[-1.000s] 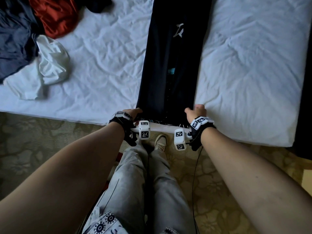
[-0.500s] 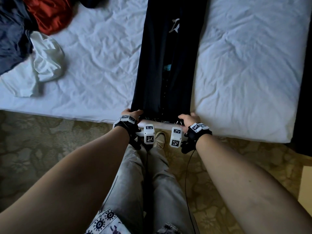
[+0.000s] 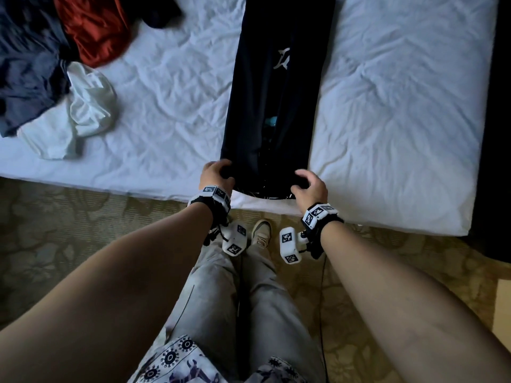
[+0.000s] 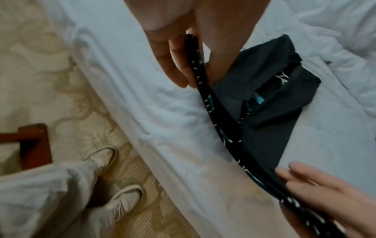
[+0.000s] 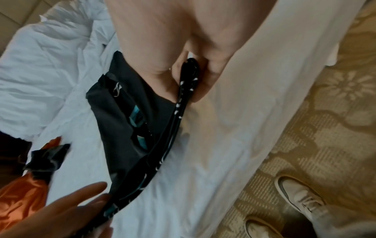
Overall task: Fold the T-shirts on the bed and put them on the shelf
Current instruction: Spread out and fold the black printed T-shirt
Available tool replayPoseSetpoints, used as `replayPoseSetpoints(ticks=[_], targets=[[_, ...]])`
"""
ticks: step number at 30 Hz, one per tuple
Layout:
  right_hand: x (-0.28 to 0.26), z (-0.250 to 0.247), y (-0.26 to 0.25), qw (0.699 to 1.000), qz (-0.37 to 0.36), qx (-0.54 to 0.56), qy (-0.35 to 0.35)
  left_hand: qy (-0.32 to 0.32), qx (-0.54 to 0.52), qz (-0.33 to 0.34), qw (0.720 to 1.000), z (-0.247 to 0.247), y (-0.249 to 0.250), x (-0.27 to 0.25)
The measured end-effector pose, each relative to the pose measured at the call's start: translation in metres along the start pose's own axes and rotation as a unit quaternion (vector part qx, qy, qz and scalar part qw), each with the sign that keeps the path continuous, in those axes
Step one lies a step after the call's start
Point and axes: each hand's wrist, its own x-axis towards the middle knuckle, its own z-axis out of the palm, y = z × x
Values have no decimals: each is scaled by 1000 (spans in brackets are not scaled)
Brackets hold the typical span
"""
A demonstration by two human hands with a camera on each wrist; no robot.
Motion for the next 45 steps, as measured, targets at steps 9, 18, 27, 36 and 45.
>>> replayPoseSetpoints(ticks=[9, 18, 27, 36, 45], targets=[[11, -42, -47, 950, -97, -204, -213, -197, 325, 130, 916, -24, 61, 2], [22, -74, -93, 875, -207, -414, -143, -113, 510, 245, 817, -30, 104, 7], [49, -95, -137, 864, -211, -388, -243, -199, 468, 284, 813, -40, 155, 38], [120, -97, -193, 884, -198, -362, -219, -209, 418, 272, 841, -49, 217, 111], [215, -90, -243, 876, -190, -388, -213, -232, 455, 280, 813, -40, 280, 209]])
